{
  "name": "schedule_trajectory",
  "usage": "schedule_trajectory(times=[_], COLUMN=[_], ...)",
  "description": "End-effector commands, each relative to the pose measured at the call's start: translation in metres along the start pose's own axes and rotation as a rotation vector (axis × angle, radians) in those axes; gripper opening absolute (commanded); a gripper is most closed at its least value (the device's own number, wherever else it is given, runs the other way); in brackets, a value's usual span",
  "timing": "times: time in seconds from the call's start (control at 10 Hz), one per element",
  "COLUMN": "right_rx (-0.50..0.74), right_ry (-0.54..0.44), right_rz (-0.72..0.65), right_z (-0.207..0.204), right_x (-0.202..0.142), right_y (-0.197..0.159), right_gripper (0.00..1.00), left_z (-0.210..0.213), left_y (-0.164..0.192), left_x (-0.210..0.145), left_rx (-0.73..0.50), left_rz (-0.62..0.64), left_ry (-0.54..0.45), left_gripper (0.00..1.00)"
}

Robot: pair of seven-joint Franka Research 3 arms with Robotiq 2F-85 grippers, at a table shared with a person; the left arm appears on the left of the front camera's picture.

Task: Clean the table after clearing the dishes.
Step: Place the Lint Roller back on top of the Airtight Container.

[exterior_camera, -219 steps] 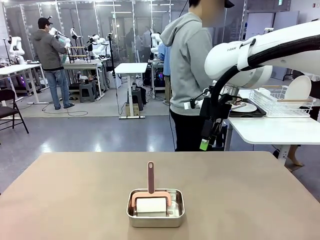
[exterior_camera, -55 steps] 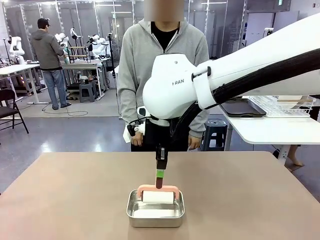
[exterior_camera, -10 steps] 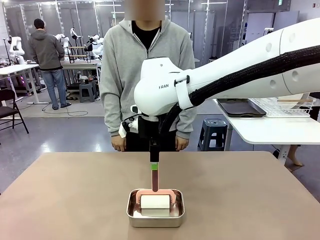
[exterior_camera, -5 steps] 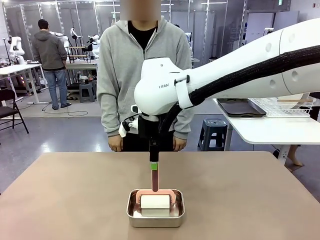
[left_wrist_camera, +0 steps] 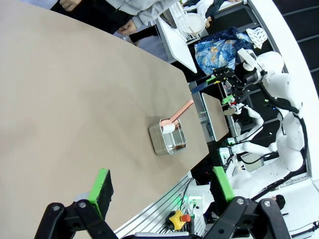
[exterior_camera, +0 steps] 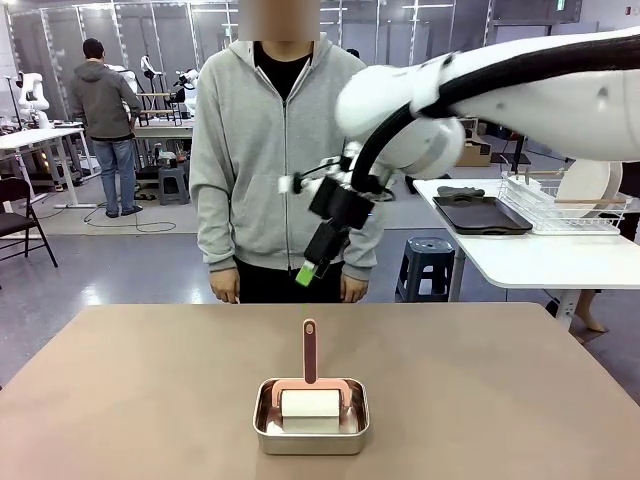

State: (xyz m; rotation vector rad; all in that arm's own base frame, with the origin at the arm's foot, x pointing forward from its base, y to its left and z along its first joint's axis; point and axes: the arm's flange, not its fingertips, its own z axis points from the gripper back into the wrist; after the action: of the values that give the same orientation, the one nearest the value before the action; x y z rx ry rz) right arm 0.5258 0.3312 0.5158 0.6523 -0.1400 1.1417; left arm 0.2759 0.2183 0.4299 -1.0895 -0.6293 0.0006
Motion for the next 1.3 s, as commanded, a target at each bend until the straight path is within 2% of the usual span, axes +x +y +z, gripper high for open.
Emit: schedule_trajectory(times=[0.0,0.1,0.3,0.4,0.6,0.7,0.9,1.1,1.2], right_rx=[0.133,0.148,0.276,0.35,0.371,0.432,0.476,0.464,0.45], right_ry=[-0.249,-0.313,-0.469,-0.499,-0.619,-0.633,-0.677,-0.848,-0.917], right_rz=[-0.101,-0.144,-0.234,-0.288,-0.422,-0.456,-0.578,-0.682,-0.71], right_z=[0.018,0.027,0.056,0.071,0.11,0.127,0.16,0.176,0.174], right_x=[-0.081,-0.108,-0.169,-0.198,-0.273,-0.306,-0.384,-0.479,-0.514], right_y=[0.002,-0.002,-0.016,-0.021,-0.032,-0.03,-0.028,-0.022,-0.016], right_gripper=[1.0,1.0,1.0,1.0,1.0,1.0,1.0,1.0,1.0], left_z=[0.003,0.003,0.003,0.003,0.003,0.003,0.003,0.003,0.003], left_y=[-0.001,-0.001,-0.001,-0.001,-0.001,-0.001,-0.001,-0.001,-0.001], left_x=[-0.001,-0.001,-0.001,-0.001,-0.001,-0.001,-0.001,-0.001,-0.001], left_rx=[-0.012,-0.012,-0.012,-0.012,-0.012,-0.012,-0.012,-0.012,-0.012], left_rz=[-0.006,-0.006,-0.006,-0.006,-0.006,-0.006,-0.006,-0.006,-0.006], left_ry=[-0.001,-0.001,-0.001,-0.001,-0.001,-0.001,-0.001,-0.001,-0.001], left_gripper=[1.0,1.0,1.0,1.0,1.0,1.0,1.0,1.0,1.0])
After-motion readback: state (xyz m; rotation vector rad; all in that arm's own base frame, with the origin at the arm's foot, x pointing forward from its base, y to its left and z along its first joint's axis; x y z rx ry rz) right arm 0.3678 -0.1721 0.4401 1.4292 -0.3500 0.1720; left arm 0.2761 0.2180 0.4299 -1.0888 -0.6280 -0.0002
